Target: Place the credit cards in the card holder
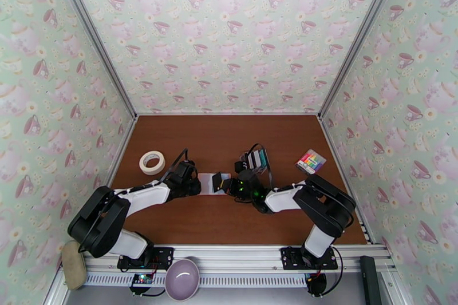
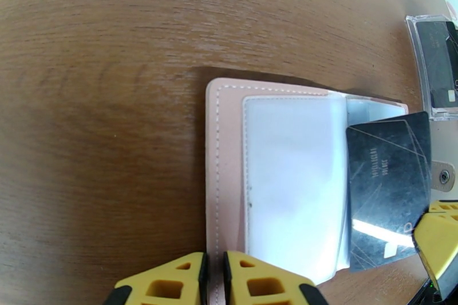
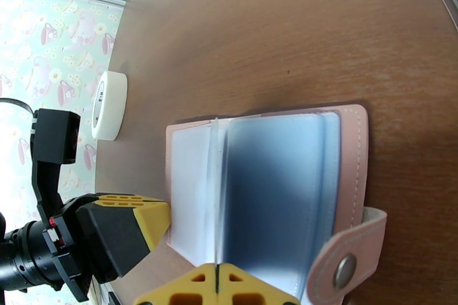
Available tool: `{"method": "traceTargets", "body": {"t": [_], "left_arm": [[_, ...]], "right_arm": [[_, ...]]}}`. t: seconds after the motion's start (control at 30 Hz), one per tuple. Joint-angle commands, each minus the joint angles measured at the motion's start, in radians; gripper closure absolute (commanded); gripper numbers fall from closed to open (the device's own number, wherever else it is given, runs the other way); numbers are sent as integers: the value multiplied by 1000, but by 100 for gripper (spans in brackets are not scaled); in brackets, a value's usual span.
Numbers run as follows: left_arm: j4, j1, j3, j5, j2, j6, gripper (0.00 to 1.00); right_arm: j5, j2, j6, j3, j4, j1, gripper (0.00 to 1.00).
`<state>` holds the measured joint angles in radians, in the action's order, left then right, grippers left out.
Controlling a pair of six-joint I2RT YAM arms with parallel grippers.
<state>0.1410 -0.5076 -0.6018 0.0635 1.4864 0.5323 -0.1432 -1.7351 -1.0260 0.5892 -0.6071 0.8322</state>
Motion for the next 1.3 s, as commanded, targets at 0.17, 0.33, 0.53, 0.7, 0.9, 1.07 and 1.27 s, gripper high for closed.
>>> {"method": "traceTargets", "body": {"t": [0.17,0.33,0.53,0.7,0.9,1.07,1.27], "left_arm": [[3,-6,35,12,35,12,82],[0,-9,38,13,37,14,82],[6,-9,40,12,25,17,75],[24,-9,34,0,14,12,72],[28,-9,40,-7,-27,14,63],[27,-9,42,-12,-58,12,59],[25,-8,10,8,25,1,70]], "right_arm": [[-32,-67,-45,-6,-98,8,100],[-25,-80,-53,-17,-112,9,100],[15,-67,-66,-42,-110,8,100],[16,-72,-75,-39,-111,10,100],[1,-96,-88,-40,-139,9,100],[-15,-112,-97,-39,-167,9,100],[-22,-131,-108,-39,-191,9,100]]}}
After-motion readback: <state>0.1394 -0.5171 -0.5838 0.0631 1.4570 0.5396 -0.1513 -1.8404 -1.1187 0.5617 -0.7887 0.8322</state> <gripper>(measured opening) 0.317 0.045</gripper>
